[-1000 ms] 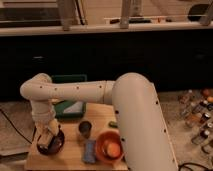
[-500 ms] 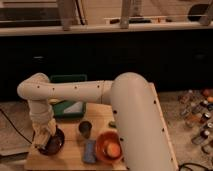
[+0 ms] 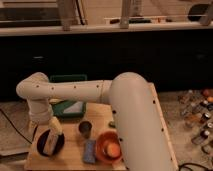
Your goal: Place eraser in purple bowl
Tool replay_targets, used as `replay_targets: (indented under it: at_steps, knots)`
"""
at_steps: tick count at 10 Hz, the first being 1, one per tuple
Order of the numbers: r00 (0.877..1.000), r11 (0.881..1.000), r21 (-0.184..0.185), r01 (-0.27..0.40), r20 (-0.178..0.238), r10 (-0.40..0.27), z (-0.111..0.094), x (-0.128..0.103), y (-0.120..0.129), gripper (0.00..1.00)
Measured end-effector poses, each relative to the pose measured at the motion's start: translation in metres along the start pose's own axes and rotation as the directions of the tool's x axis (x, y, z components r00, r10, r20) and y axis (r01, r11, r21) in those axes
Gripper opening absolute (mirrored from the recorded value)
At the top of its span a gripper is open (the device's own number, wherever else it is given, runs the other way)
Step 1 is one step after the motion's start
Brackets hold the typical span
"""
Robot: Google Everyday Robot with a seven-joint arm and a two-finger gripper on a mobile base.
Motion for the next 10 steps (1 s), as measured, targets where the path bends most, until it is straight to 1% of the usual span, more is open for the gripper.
replay_targets:
  at_steps: [5,10]
  knots:
    - [1.0,1.0,0.001,0.004,-0.003,-0.004,-0.004,0.001,0.003,0.8]
    - [0.999,0.999,0.031,0.025,-0.023,-0.025,-0.012,0.002,0.003,0.8]
